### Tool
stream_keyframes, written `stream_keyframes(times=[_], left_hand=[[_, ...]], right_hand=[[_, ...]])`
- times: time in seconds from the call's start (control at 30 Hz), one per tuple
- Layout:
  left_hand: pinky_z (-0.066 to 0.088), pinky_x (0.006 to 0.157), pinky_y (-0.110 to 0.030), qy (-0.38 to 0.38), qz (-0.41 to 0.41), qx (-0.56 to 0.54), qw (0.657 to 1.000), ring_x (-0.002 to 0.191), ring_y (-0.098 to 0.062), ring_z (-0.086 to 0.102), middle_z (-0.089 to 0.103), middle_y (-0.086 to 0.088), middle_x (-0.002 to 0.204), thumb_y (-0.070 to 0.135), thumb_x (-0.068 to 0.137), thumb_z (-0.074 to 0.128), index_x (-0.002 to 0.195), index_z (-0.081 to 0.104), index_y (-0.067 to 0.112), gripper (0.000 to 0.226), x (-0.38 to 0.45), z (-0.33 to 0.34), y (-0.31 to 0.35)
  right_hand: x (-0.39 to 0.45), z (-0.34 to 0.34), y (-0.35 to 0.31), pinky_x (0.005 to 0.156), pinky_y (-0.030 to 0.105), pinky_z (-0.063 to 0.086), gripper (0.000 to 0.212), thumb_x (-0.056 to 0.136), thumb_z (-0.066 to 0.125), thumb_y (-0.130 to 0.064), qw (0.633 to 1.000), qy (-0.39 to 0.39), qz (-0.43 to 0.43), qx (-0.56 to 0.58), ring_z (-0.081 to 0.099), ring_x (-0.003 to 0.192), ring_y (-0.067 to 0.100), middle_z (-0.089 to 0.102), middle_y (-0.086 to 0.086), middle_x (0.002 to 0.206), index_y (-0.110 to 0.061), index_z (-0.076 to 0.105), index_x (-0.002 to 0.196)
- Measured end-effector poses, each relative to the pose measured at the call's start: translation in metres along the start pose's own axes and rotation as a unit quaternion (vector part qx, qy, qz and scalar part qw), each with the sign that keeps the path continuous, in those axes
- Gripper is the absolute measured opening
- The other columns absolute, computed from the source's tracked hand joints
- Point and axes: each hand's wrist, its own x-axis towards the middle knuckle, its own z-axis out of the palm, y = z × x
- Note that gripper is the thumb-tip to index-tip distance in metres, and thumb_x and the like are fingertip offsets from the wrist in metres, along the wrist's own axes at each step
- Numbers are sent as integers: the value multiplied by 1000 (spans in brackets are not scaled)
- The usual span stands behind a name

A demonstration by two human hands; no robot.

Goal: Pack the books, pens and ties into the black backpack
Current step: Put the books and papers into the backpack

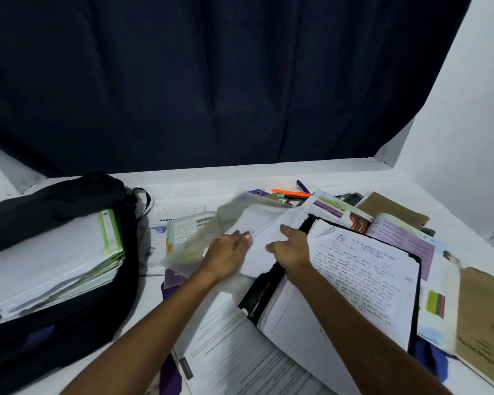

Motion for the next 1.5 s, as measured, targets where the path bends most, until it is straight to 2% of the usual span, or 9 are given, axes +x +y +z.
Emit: stream_keyframes(times=[0.1, 0.33, 0.47, 0.6, 0.8, 0.97, 1.1, 1.23, 1.5], left_hand=[[34, 107, -28, 0, 0, 11, 1000, 136, -24, 44, 52, -9, 143, 38, 103, 41, 133, 59, 20, 40, 0, 1, -1], [30, 107, -27, -13, -11, 27, 999, 137, -25, 42, 48, -7, 147, 40, 103, 39, 134, 58, 22, 41, 0, 1, -8], [26, 113, -31, -11, -11, 43, 999, 141, -26, 35, 42, -7, 151, 40, 103, 37, 138, 54, 23, 42, -1, 3, -8], [21, 116, -35, -23, -16, 52, 998, 145, -28, 27, 38, -6, 153, 40, 103, 38, 140, 51, 24, 43, -2, 6, -13], [40, 108, -36, 90, -3, 4, 996, 126, -22, 53, 61, -4, 133, 65, 81, 47, 127, 64, 19, 67, 4, -22, -32], [32, 108, -47, 20, -143, 137, 980, 132, -36, 40, 50, -11, 142, 58, 93, 37, 144, 37, 27, 60, 24, -43, -57], [40, 95, -34, 48, -180, -29, 982, 119, -32, 53, 55, -12, 135, 46, 95, 50, 136, 48, 18, 49, 33, -54, -51], [39, 68, -32, -4, -155, -204, 967, 74, -23, 55, 64, -13, 94, 34, 98, 51, 104, 62, 20, 19, 30, -84, -12], [47, 56, -30, -198, -43, -374, 905, 65, -21, 65, 73, -10, 84, 45, 97, 43, 126, 53, 30, 34, -18, -66, 97]], right_hand=[[1, 12, -2, 101, 32, 44, 77, 81, 65, 1, 998, -57, -10, -2, 48, 126, 22, 42, 4, 146, -17, 32, 148], [-6, -10, 0, 67, 36, 57, 69, 89, 40, 4, 983, 27, 36, 176, 57, 79, 21, 53, 9, 104, -25, 19, 148], [2, 2, -4, 98, 47, 47, 54, 99, 39, -18, 949, -11, 117, 292, 58, 108, 39, 58, 27, 115, -16, 21, 150], [6, 14, -16, 95, 44, 45, 64, 96, 45, -49, 911, -74, 183, 362, 55, 116, 38, 50, 31, 131, -2, 40, 140], [5, -14, -10, 93, 46, 49, 53, 100, 41, -39, 950, -30, 129, 282, 55, 111, 42, 43, 31, 137, -17, 28, 147], [-6, -43, 4, 92, 45, 49, 55, 101, 41, -35, 947, -41, 130, 289, 58, 110, 42, 53, 31, 128, -17, 24, 150], [-13, -55, 11, 90, 47, 49, 54, 100, 45, -33, 939, -47, 135, 313, 61, 106, 42, 57, 30, 123, -12, 28, 147], [-20, -69, 7, 92, 50, 50, 43, 99, 46, -32, 943, -40, 117, 308, 63, 103, 42, 63, 26, 117, -11, 43, 137], [-50, -129, 5, 96, 57, 46, 41, 95, 44, -49, 941, 25, 61, 331, 62, 107, 44, 63, 27, 116, -17, 52, 119]])
